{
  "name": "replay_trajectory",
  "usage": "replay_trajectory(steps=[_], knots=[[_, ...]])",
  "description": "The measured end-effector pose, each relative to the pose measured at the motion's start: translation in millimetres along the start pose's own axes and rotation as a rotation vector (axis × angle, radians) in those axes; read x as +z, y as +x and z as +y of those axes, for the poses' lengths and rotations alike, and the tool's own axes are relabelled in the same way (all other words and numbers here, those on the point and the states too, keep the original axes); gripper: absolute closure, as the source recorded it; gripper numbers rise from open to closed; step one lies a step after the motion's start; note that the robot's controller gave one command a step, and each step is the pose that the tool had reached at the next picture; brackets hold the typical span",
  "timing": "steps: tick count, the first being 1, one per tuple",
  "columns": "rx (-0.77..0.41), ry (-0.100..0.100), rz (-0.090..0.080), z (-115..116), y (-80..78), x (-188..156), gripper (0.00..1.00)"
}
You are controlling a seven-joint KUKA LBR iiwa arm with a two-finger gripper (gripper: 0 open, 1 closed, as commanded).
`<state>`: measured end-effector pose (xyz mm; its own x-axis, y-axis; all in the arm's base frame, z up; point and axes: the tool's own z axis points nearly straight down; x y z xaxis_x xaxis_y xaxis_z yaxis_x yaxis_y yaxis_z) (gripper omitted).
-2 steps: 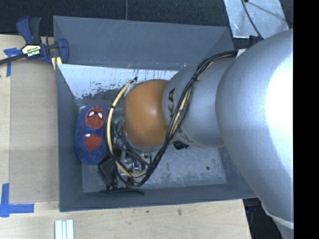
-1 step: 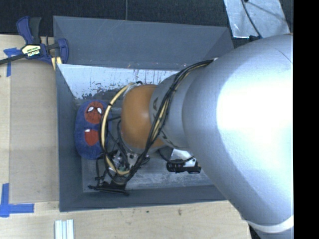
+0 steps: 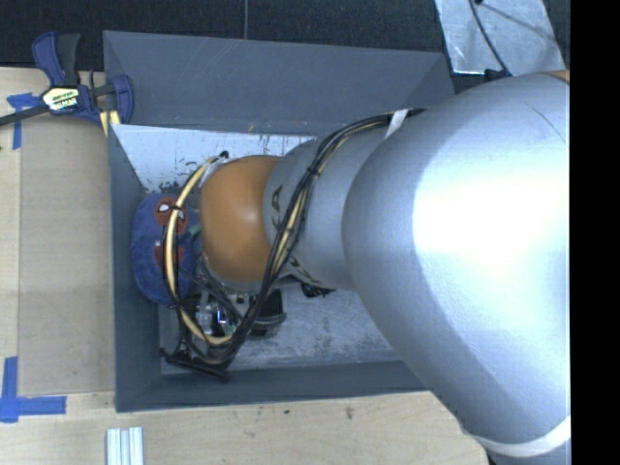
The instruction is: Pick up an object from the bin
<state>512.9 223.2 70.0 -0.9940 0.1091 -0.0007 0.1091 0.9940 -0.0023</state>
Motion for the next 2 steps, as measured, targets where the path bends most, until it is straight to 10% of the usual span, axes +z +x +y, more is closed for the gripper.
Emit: replay_trajectory(steps=[1, 2], knots=[[-0.004, -0.001, -0.001, 0.8, 0.0, -0.2, 1.00], [-0.004, -0.004, -0.004, 0.1, -1.1, -89.3, 1.00]])
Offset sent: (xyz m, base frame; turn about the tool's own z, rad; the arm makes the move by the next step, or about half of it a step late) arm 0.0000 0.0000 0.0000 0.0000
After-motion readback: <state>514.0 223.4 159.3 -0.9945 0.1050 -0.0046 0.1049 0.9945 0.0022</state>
